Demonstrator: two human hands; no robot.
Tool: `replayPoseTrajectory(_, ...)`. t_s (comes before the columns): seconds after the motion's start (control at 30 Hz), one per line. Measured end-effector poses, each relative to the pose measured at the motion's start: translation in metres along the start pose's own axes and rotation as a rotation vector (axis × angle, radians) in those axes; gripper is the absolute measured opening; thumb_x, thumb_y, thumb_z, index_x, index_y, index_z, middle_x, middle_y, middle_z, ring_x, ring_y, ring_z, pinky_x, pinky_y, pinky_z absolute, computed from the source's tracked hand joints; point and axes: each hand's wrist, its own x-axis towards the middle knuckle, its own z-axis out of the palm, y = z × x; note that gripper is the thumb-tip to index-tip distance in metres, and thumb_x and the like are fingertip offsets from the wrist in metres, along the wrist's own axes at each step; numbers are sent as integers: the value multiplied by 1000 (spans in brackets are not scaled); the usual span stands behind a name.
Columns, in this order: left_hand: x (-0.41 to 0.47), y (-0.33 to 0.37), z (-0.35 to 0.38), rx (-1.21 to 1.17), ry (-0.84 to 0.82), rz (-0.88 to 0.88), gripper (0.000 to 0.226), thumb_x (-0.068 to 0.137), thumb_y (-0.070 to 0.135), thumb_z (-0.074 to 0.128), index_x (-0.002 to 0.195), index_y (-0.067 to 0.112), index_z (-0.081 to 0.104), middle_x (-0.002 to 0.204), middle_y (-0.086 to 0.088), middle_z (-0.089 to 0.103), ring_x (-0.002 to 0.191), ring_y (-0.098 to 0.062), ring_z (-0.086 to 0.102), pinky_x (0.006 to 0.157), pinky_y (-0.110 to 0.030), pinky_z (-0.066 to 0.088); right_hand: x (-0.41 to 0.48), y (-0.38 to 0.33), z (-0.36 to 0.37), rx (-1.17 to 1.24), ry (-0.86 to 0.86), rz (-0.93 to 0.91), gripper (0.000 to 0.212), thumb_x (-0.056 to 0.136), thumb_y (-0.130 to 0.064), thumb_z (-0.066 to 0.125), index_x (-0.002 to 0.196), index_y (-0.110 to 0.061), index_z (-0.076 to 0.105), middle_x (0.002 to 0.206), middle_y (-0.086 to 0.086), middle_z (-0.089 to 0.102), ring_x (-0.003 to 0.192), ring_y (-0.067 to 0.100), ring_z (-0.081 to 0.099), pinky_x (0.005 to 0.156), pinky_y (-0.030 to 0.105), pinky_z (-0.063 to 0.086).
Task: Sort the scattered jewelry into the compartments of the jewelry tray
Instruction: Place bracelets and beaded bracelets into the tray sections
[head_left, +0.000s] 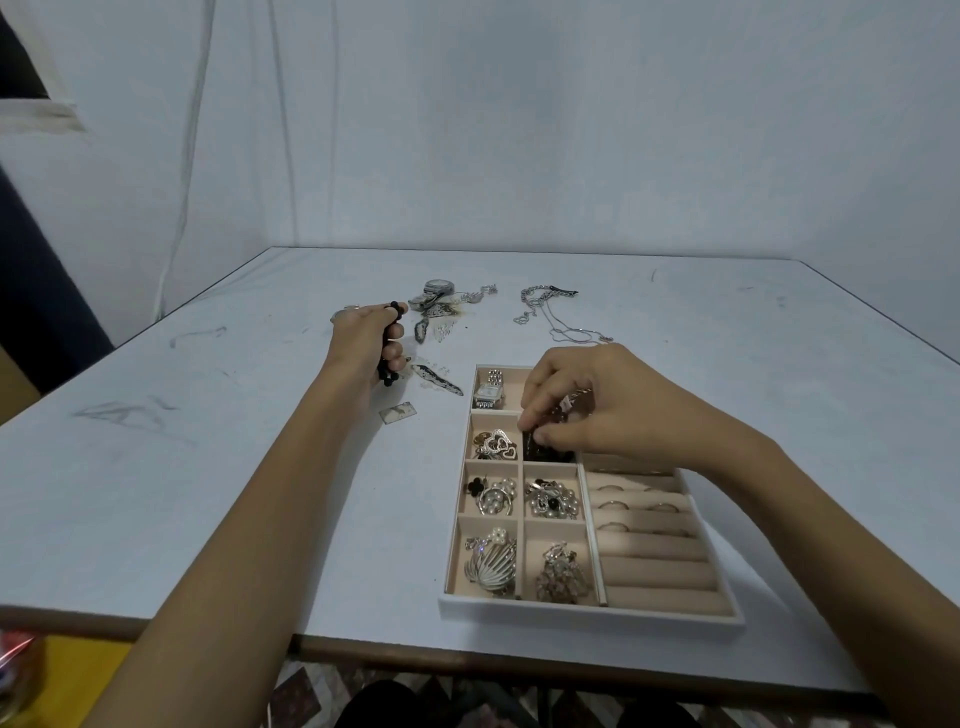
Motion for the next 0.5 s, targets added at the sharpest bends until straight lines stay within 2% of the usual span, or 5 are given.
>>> replayPoseTrajectory(0.2,-2,1,1,-13,-5,-9,23,100,8,37,87,11,56,65,0,38,36,-5,30,41,-18,26,2,3,0,-200,24,-53,9,76,-19,78,84,-18,77,88,-17,60,88,4,55,80,35,47)
replayPoseTrajectory(0.27,-2,1,1,-9,-7,-10,23,99,8,37,87,12,56,65,0,38,36,-5,29,41,-19,26,2,5,-2,-172,23,-24,20,75,-23,80,89,-10,74,77,-19,61,81,2,55,77,34,47)
replayPoseTrajectory(0.37,-1,0,2,-2,-7,-12,23,100,9,37,87,12,57,65,0,38,37,-5,29,42,-19,26,0,8,-2,-116,1,10,31,73,-26,82,90,-2,71,67,-22,61,67,-1,52,64,24,41)
replayPoseTrajectory(0.43,-1,0,2,-1,-5,-13,23,100,9,37,87,12,56,65,0,38,36,-5,29,42,-19,26,-2,8,-3,-78,-4,19,30,74,-30,80,88,-5,73,70,-19,63,65,1,52,64,27,42)
replayPoseTrajectory(0.5,-1,1,2,-2,-5,-12,24,100,8,37,86,12,56,65,0,37,36,-5,29,41,-19,25,-4,5,-6,-53,-8,20,19,78,-30,77,88,-14,78,79,-11,64,70,11,57,66,33,44)
